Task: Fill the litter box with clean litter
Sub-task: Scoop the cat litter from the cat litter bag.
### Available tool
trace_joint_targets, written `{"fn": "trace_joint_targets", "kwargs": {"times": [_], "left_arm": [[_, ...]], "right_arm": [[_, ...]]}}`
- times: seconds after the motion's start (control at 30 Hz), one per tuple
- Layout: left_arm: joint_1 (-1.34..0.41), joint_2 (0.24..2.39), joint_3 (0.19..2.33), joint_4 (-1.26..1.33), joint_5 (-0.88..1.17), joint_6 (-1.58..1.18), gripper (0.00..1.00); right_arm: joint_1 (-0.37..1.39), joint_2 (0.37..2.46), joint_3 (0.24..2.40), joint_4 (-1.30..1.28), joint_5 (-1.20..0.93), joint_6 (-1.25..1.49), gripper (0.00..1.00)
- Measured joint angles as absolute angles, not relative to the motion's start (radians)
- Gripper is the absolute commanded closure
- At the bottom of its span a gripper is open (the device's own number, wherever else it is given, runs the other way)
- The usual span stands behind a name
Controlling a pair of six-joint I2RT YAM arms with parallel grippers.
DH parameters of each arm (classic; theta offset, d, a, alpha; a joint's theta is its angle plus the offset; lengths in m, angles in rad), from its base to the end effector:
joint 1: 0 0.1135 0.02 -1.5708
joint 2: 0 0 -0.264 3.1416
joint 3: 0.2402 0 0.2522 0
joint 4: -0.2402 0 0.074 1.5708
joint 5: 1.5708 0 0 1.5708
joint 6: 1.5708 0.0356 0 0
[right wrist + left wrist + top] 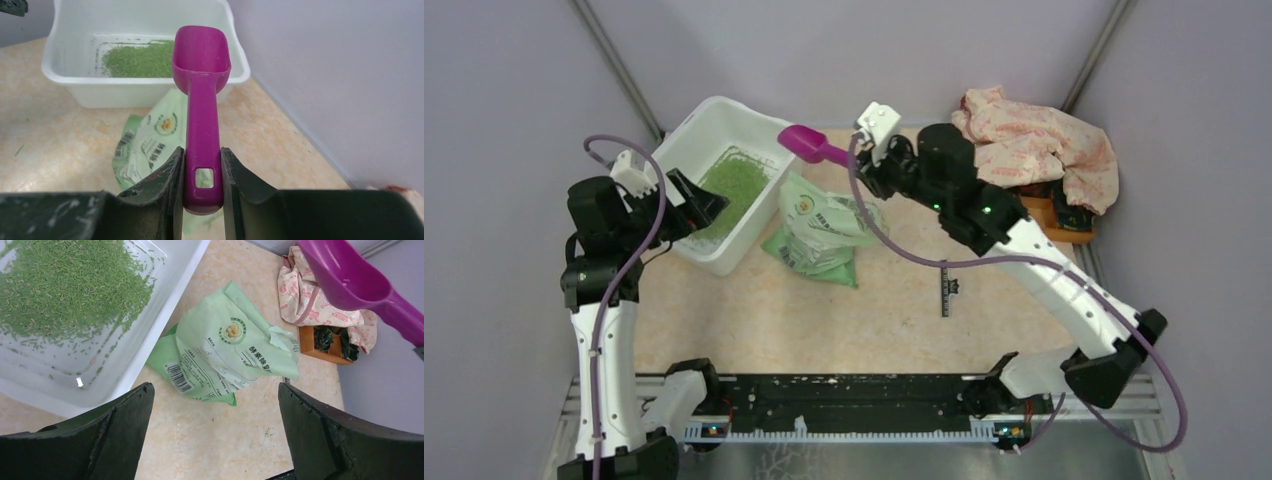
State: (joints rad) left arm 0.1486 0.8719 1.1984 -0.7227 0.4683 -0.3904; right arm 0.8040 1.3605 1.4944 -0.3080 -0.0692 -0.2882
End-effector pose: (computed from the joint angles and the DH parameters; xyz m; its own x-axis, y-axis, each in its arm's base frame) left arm 0.1611 0.0079 0.4102 -0.4594 -0.4121 -0.7868 0.1134 0.8514 -0.5122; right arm 0.2116 0.2232 0.4449 0.1024 -0.3024 -0.9477 -0.7682 0.5812 -0.2684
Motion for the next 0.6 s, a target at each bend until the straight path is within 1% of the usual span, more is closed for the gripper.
{"fn": "trace_joint_targets", "kwargs": {"times": [0.13, 0.3, 0.6], "left_arm": [[0.149, 0.886, 1.198, -0.699, 0.483, -0.400, 0.01], [0.149, 0.909, 1.197, -0.680, 0.501, -0.400, 0.01], [0.147, 0.928, 1.149, -0.634, 0.546, -0.412, 0.01]], "right_arm": [[0.734, 1.256, 1.537, -0.485, -0.077, -0.308, 1.00], [0.722, 1.194, 1.544, -0.680, -0.073, -0.319, 1.00], [0.721, 1.126, 1.446, -0.888, 0.004, -0.289, 1.00]]}}
